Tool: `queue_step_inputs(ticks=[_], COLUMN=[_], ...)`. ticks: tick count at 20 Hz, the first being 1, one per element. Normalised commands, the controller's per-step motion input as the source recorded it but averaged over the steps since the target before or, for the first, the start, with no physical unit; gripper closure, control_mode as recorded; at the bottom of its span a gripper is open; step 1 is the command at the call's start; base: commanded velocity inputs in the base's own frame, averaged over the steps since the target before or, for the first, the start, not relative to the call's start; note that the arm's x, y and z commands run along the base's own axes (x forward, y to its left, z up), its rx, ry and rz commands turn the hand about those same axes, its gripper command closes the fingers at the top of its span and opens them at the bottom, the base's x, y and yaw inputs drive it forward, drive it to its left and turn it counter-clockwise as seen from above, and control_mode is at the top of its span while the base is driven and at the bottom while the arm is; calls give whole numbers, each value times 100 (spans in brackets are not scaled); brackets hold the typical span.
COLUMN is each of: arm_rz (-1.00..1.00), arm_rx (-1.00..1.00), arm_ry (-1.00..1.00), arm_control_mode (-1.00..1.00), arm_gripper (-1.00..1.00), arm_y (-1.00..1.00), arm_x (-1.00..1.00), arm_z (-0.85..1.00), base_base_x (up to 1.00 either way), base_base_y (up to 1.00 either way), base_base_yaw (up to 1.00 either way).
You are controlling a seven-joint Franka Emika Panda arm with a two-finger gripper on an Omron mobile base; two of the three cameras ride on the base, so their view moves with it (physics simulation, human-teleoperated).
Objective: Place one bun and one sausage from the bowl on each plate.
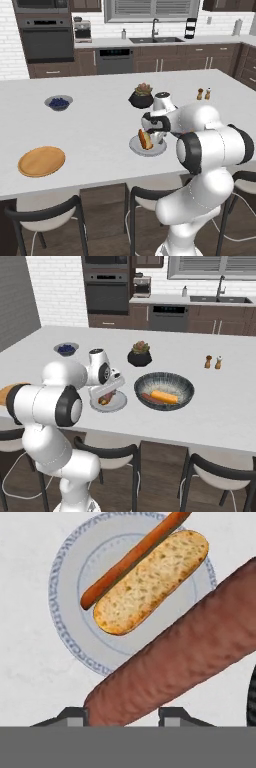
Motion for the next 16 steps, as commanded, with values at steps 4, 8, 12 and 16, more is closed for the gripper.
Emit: queue_step_inputs(ticks=[4, 8, 12, 16], arm_rz=[8, 5, 2, 0], arm_rx=[-2, 0, 0, -6], arm_ry=[0, 0, -1, -1], arm_control_mode=[-100, -100, -100, -100], arm_gripper=[100, 100, 100, -100], arm_y=[-7, -1, 6, 26], arm_x=[26, 13, 0, -12], arm_z=[-37, -25, -5, 16], base_base_x=[0, 0, 0, 0], base_base_y=[0, 0, 0, 0], base_base_yaw=[0, 0, 0, 0])
